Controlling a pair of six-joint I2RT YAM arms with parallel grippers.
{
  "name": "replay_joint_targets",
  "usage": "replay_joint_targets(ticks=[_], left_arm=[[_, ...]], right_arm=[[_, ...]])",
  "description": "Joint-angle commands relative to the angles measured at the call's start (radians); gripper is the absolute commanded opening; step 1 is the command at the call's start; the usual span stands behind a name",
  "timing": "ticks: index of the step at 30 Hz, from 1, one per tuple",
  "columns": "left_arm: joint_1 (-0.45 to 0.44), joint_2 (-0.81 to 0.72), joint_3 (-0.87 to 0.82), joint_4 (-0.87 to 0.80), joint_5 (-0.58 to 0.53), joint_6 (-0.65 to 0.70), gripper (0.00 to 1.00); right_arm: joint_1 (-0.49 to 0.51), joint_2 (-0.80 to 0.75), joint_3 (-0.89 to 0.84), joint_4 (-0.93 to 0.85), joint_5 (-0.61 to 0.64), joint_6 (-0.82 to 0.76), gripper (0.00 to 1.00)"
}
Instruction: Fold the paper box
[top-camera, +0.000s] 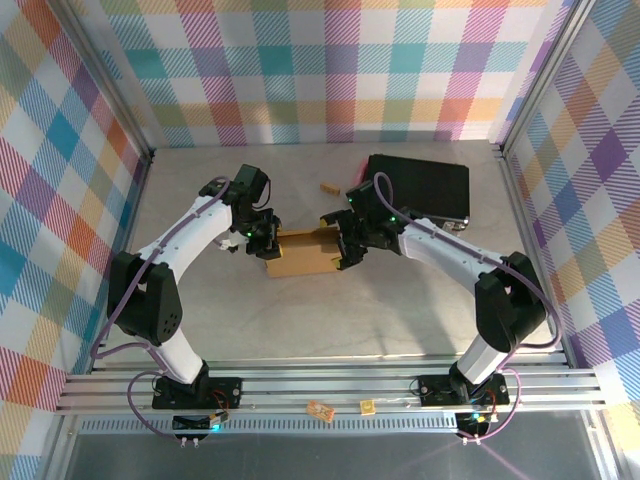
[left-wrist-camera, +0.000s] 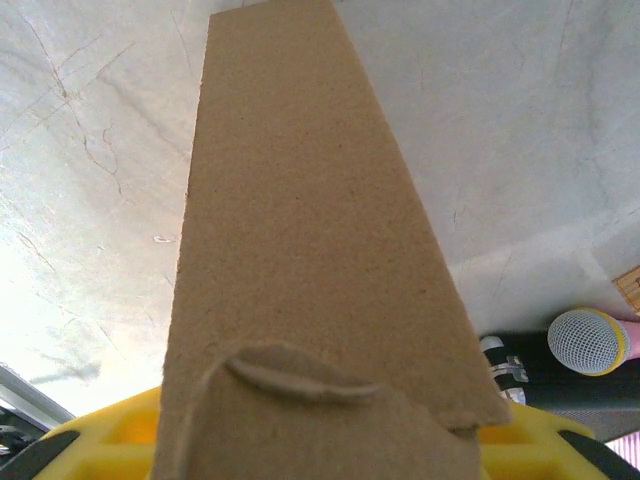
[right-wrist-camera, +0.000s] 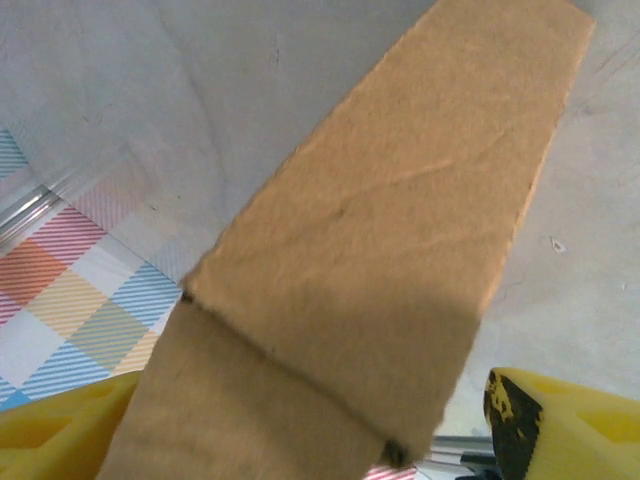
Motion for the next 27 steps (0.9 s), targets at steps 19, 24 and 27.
replay_joint_targets(ticks=[19, 24, 27], left_arm=[[0.049, -0.010, -0.052, 0.073, 0.045, 0.083, 0.66], [0.067, -0.037, -0.030, 0.038, 0.051, 0.192, 0.77], [0.087, -0.075, -0.022, -0.007, 0.039, 0.308, 0.79]], right_arm=[[-0.006, 0.089, 0.049, 0.027, 0.059, 0.014, 0.64], [-0.017, 0.133, 0.142, -0.107, 0.034, 0.031, 0.63], [-0.021, 0.155, 0.186, -0.163, 0.031, 0.034, 0.62]])
